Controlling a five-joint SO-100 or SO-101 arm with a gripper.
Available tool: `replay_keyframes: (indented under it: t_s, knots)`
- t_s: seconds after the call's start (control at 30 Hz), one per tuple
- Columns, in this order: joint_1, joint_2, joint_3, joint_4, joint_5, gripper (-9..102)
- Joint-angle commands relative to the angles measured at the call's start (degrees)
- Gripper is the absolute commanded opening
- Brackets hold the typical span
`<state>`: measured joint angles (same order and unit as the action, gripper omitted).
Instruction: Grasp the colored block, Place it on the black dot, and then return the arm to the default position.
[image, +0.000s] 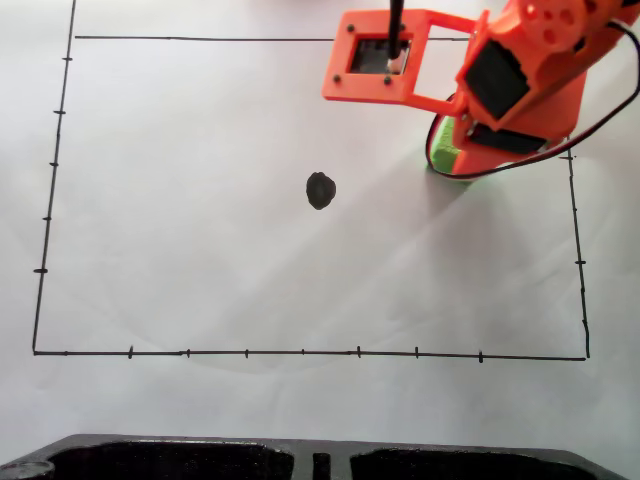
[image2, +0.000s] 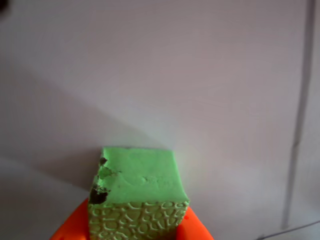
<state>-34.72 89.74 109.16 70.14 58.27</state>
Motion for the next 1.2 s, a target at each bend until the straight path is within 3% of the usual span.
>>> replay_keyframes:
  t_s: [0.0,0.53,1.17]
  knots:
    - [1.3,6.0,-1.9,3.3,-5.7,8]
    - [17.8,11.2,-2.9,9.0,-43.5,8]
    - [25.5,5.5,-2.7,3.9,-51.5,10]
